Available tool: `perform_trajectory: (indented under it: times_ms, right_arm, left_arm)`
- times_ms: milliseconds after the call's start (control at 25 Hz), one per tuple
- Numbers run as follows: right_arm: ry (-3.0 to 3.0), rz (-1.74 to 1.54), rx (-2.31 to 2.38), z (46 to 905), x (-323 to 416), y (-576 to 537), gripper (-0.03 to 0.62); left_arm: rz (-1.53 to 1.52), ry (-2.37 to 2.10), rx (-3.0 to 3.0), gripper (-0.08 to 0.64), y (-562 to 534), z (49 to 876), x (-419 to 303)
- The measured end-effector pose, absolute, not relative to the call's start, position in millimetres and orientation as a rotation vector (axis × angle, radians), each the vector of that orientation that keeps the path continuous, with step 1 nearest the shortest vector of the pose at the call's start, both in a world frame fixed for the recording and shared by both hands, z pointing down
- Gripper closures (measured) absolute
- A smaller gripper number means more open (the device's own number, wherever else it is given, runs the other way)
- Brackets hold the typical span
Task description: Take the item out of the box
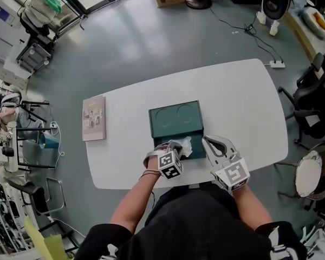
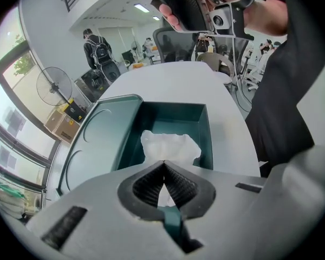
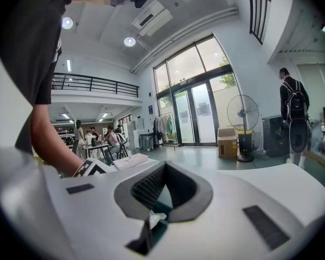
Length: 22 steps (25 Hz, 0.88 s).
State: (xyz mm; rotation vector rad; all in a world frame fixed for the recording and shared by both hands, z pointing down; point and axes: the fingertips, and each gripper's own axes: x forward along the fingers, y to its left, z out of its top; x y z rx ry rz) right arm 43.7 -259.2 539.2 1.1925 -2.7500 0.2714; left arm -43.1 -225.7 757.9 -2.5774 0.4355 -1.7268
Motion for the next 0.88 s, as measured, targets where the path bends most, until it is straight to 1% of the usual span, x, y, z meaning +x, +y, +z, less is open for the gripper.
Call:
perform_trajectory:
  times_ms: [600, 880]
  right_arm:
    - [-2.778, 0.206, 1.176, 526, 27, -251, 0.586]
    - [-2.791, 0.189, 1.166, 520, 20, -248, 0.586]
  left_arm:
    - [-1.443, 0.766, -2.6, 0.549, -233, 694, -55]
    - [-1.175, 1.068, -2.707, 0.549, -238, 659, -66]
